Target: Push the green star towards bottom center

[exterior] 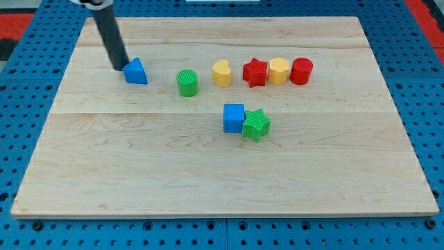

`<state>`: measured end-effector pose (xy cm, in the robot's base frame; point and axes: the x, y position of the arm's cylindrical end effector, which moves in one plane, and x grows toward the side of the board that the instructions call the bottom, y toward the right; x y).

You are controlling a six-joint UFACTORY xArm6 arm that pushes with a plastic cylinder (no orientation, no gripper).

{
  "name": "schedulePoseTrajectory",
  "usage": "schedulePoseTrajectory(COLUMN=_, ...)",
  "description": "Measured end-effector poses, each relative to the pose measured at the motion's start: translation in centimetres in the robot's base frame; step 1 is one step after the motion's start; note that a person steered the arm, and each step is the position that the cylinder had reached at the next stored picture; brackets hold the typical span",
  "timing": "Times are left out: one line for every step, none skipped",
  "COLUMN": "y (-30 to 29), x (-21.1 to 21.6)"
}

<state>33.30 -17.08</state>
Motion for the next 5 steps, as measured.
schedulePoseTrajectory(y=2.4, x=0.0)
schedulePoseTrajectory(y=-1.5, x=1.0)
schedulePoseTrajectory(y=-5.8, x=6.1)
schedulePoseTrajectory(y=0.8, x=10.9)
schedulePoseTrajectory(y=10.2, x=16.0)
